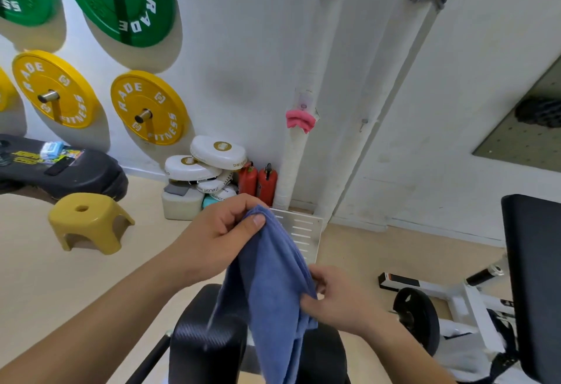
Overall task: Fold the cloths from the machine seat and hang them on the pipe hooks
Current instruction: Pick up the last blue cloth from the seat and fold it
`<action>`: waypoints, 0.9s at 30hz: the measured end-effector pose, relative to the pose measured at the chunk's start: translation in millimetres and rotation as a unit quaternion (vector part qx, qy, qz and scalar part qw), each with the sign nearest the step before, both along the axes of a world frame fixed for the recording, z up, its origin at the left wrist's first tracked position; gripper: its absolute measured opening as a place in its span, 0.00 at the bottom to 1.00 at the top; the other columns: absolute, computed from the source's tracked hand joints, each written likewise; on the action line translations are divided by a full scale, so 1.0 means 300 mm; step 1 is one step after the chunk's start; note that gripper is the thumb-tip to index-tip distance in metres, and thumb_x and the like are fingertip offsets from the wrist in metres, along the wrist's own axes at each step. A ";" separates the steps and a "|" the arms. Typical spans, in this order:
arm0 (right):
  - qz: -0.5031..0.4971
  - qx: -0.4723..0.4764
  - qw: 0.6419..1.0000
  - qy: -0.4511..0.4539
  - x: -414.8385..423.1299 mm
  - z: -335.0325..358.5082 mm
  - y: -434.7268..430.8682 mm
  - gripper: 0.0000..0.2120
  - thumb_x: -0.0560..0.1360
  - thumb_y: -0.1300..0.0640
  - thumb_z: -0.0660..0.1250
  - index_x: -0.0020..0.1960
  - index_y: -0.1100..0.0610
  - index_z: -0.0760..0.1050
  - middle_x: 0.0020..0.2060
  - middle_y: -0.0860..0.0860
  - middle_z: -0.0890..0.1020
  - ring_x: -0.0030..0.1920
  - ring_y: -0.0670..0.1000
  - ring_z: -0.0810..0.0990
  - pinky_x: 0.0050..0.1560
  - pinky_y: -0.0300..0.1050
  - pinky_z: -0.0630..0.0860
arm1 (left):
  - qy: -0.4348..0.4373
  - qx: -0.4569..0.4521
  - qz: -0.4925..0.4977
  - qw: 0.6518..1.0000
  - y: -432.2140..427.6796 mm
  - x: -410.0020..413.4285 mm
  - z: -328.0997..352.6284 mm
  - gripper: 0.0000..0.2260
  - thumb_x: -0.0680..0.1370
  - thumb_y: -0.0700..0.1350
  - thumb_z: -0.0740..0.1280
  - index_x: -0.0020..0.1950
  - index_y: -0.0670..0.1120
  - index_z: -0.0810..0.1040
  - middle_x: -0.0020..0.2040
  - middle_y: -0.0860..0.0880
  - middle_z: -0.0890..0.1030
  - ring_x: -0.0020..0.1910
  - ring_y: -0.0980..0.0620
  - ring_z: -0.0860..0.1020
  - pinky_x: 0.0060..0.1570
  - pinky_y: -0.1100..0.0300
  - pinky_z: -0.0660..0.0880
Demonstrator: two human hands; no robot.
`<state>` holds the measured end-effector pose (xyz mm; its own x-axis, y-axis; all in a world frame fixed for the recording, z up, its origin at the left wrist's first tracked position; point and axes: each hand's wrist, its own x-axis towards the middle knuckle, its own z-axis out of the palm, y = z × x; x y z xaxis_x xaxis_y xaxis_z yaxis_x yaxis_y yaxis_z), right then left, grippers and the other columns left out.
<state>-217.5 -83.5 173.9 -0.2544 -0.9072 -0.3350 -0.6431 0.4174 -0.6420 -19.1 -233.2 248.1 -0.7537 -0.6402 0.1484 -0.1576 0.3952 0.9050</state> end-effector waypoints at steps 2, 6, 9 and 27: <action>-0.017 0.030 0.999 0.004 -0.015 -0.054 0.020 0.10 0.67 0.51 0.68 0.45 0.56 0.77 0.34 0.47 0.78 0.35 0.49 0.74 0.39 0.45 0.74 | -0.005 -0.014 0.024 1.000 -0.003 0.004 0.001 0.12 0.84 0.42 0.63 0.50 0.57 0.81 0.44 0.63 0.83 0.47 0.65 0.79 0.46 0.76 0.71; -0.035 0.044 0.997 -0.059 -0.042 -0.102 0.054 0.12 0.70 0.51 0.72 0.45 0.59 0.78 0.34 0.47 0.75 0.35 0.45 0.72 0.40 0.41 0.71 | 0.012 -0.005 0.078 0.997 -0.030 0.006 0.001 0.11 0.84 0.41 0.63 0.50 0.55 0.82 0.44 0.61 0.84 0.45 0.67 0.79 0.45 0.77 0.71; -0.077 0.018 0.990 -0.115 -0.076 -0.100 0.085 0.10 0.72 0.49 0.76 0.48 0.54 0.84 0.40 0.51 0.84 0.41 0.52 0.83 0.46 0.44 0.81 | 0.019 0.002 0.133 0.991 -0.061 0.016 -0.031 0.10 0.84 0.43 0.63 0.51 0.56 0.81 0.45 0.61 0.84 0.44 0.67 0.79 0.45 0.73 0.73; -0.041 -0.083 0.993 -0.068 0.082 -0.052 -0.037 0.33 0.71 0.47 0.77 0.72 0.36 0.68 0.63 0.27 0.72 0.62 0.30 0.72 0.63 0.33 0.70 | -0.100 0.012 -0.062 0.993 -0.026 0.040 -0.073 0.10 0.84 0.43 0.64 0.50 0.56 0.81 0.47 0.53 0.84 0.47 0.55 0.82 0.49 0.63 0.78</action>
